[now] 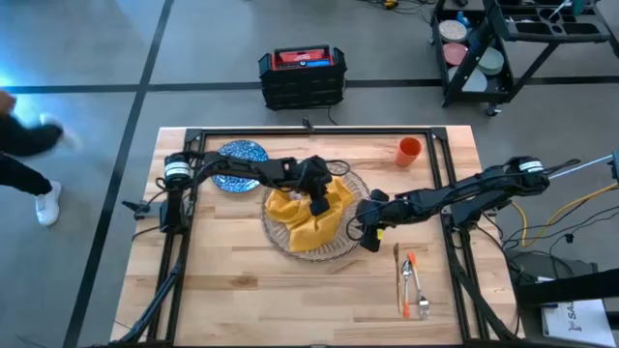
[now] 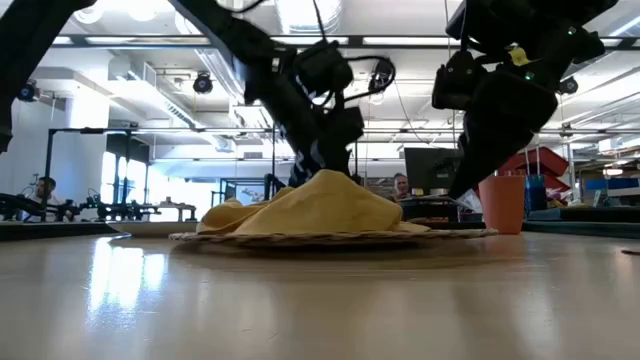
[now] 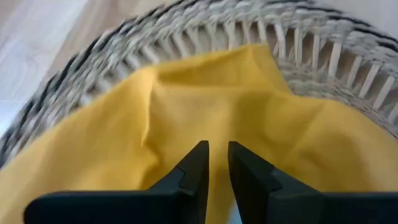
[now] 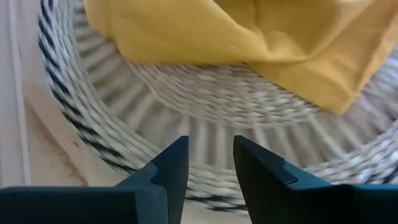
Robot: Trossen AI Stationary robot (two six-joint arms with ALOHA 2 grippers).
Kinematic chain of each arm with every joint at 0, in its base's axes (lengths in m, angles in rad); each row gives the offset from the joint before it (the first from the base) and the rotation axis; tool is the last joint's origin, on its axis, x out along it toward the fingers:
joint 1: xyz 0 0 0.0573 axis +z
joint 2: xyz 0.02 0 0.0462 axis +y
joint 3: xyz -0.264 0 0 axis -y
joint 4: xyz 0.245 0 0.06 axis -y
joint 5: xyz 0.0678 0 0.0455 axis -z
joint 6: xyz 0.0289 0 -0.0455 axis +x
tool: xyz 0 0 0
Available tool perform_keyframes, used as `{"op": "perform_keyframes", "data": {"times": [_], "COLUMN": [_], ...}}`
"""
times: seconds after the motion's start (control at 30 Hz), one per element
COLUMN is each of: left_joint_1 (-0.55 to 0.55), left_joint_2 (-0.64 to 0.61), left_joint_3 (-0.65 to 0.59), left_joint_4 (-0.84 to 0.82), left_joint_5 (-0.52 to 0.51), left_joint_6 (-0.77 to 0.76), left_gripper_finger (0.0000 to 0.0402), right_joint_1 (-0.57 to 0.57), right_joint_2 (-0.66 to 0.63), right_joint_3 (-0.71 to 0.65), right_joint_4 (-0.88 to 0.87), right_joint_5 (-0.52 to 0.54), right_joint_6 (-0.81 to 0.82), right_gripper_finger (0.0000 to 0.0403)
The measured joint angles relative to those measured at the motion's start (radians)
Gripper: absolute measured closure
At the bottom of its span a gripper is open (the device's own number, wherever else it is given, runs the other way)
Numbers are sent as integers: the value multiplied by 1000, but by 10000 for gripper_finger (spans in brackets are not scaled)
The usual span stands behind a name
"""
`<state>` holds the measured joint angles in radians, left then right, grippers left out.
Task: Set table place
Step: Move the brown table mat to the center of the table, then move the yellow napkin to the bottom left of the table
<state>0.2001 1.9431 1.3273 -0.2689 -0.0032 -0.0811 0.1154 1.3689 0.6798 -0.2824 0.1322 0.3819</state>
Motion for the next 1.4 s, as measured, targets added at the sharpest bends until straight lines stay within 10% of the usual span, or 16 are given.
{"op": "perform_keyframes", "data": {"times": [0.23, 0.7, 1.4], "left_joint_1": [-47, -56, -36], "left_joint_2": [-42, -44, 92], "left_joint_3": [44, 65, 44], "left_joint_4": [-331, -324, -389], "left_joint_5": [-120, -141, -108], "left_joint_6": [2, -41, 14], "left_gripper_finger": [318, 150, 102], "right_joint_1": [0, 0, 0], "right_joint_2": [8, 13, 13], "right_joint_3": [-45, -76, -76], "right_joint_4": [-55, -47, -16], "right_joint_5": [26, 27, 27], "right_joint_6": [46, 67, 62], "right_gripper_finger": [277, 297, 268]}}
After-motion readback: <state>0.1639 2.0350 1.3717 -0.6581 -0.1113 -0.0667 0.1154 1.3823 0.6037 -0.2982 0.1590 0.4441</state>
